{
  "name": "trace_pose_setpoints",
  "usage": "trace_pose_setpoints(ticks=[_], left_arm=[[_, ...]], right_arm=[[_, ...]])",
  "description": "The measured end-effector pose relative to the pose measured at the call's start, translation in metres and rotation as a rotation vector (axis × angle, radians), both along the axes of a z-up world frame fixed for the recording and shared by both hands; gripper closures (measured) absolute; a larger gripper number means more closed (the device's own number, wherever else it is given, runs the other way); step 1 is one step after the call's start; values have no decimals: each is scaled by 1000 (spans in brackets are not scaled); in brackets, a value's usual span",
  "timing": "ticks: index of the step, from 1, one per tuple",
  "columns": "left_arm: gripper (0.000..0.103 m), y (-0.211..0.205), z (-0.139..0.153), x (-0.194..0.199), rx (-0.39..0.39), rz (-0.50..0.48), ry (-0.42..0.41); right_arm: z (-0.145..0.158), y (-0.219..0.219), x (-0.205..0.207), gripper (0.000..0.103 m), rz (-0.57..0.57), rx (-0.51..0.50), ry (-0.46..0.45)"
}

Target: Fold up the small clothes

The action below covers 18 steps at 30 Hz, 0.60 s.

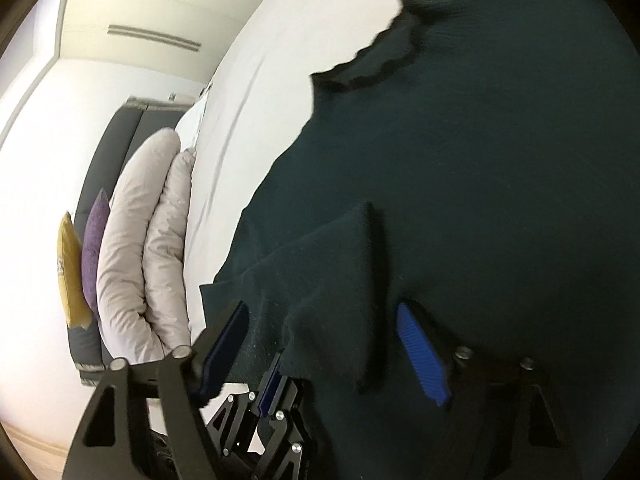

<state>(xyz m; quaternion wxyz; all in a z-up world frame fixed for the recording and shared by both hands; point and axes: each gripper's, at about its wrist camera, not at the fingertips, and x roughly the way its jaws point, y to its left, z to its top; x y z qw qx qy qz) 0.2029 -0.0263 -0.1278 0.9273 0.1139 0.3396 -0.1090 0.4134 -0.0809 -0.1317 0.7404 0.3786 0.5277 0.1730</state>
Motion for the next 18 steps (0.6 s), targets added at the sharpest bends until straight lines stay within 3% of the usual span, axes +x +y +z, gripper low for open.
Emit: trace_pose_setpoints(ticks=[3, 8, 13, 18], left_arm=[[96, 8, 0, -2, -33, 3, 7], [96, 10, -1, 1, -37, 4, 11], [96, 11, -2, 6, -39, 6, 18], [95, 11, -3, 8, -35, 7, 21]], right_arm=[[-2, 2, 2, 30, 14, 1, 0], [-2, 4, 5, 52, 43, -63, -8], [3, 4, 3, 87, 72, -185, -13], [18, 1, 0, 94, 81, -250, -53]])
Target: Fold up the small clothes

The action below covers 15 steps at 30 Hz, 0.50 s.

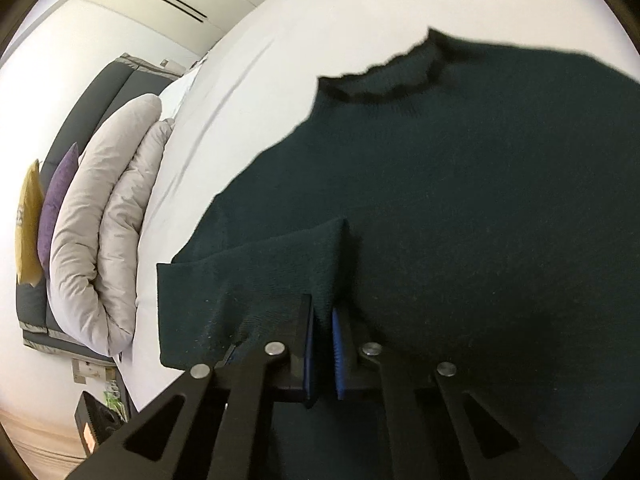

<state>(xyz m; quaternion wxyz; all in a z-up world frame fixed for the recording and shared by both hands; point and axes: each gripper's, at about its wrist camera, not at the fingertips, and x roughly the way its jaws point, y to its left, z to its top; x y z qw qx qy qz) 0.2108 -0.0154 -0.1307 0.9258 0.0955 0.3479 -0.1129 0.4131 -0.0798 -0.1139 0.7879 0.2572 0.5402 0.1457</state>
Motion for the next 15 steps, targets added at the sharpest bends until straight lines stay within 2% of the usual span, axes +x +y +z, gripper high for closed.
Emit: trace_pose_setpoints(ticks=[6, 11, 15], left_arm=[[92, 2, 3, 0, -11, 2, 2], [92, 3, 25, -14, -32, -15, -35], [92, -10, 30, -33, 6, -56, -50]], right_arm=[[16, 2, 1, 95, -9, -37, -55], [23, -23, 4, 95, -58, -67, -72], [23, -58, 8, 95, -124, -96, -61]])
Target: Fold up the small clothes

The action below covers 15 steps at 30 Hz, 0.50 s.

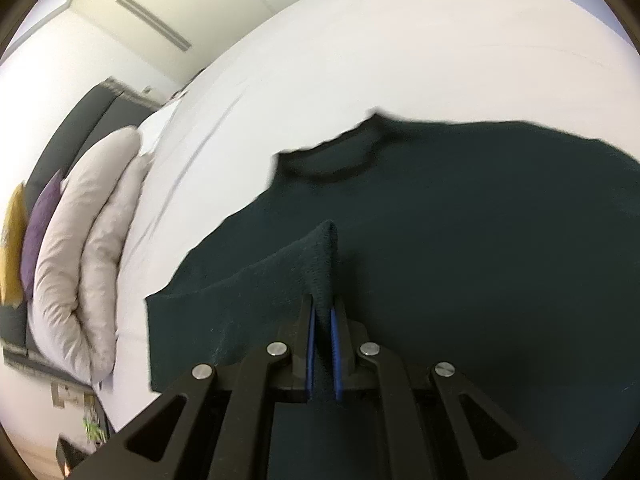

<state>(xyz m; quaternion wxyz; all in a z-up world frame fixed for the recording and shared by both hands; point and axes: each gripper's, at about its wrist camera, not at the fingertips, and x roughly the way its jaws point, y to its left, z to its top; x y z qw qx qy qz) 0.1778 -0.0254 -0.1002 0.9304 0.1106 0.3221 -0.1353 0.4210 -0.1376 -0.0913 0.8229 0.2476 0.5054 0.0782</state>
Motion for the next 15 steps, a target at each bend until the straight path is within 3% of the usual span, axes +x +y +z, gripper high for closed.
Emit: trace_pose_setpoints(ticks=[3, 11, 15], left_arm=[[92, -3, -2, -7, 12, -6, 3], [92, 17, 4, -11, -26, 35, 18], [92, 40, 19, -16, -62, 95, -40]], right_arm=[[-1, -18, 1, 95, -46, -46, 2], [-9, -43, 3, 95, -94, -54, 11], [-9, -39, 3, 95, -80, -95, 13]])
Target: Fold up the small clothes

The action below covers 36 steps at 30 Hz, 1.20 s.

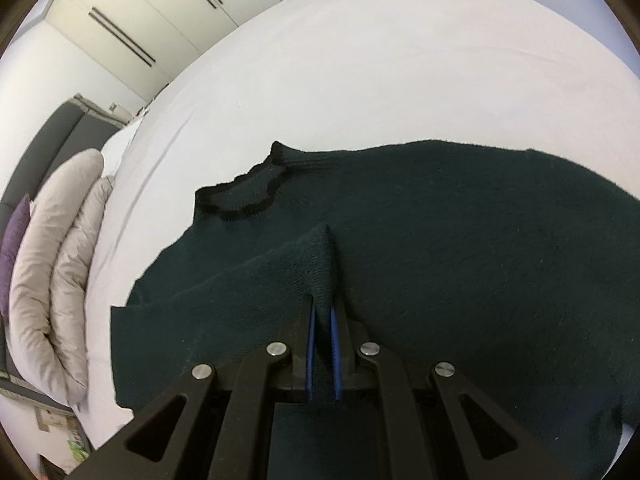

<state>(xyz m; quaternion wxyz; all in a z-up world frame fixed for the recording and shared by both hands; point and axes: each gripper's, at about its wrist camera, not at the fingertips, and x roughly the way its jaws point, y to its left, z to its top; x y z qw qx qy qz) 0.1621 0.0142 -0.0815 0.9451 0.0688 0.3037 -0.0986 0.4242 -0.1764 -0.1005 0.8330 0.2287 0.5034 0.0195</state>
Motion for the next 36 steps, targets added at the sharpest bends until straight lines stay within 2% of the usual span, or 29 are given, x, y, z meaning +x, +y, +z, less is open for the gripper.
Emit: trace_pose_setpoints(ticks=[2, 6, 8, 11, 16, 20, 25, 28, 29, 30, 31, 33, 35, 36], left_arm=[[92, 22, 9, 4, -40, 49, -14], [92, 68, 16, 34, -79, 166, 23], [92, 86, 19, 53, -84, 213, 32], [92, 103, 22, 75, -85, 246, 56], [92, 90, 11, 104, 19, 206, 82], [92, 72, 0, 111, 56, 163, 98], [93, 55, -38, 131, 203, 145, 221], [93, 53, -45, 129, 251, 130, 193], [93, 53, -46, 129, 256, 129, 193], [93, 53, -47, 130, 257, 128, 197], [93, 53, -48, 130, 256, 127, 198], [93, 54, -50, 131, 256, 123, 198], [93, 54, -52, 131, 265, 118, 196], [93, 54, -53, 131, 269, 116, 195]], right_arm=[[2, 1, 0, 95, 5, -14, 2], [8, -1, -5, 95, 1, -35, 11], [7, -2, -6, 95, 0, -53, 23], [4, -8, -8, 95, -23, -27, 44], [0, -13, -16, 95, -44, 2, 78], [2, -18, -23, 95, -61, 56, 87], [-6, -26, -22, 95, -83, 85, 101], [-12, -30, -24, 96, -107, 126, 105], [-9, -28, -26, 93, -105, 117, 95], [-6, -24, -31, 84, -101, 117, 85], [-7, -22, -32, 66, -92, 133, 82], [-3, -14, -37, 48, -58, 151, 62], [0, -2, -43, 46, -30, 101, 53], [0, 4, -43, 50, -12, 67, 54]])
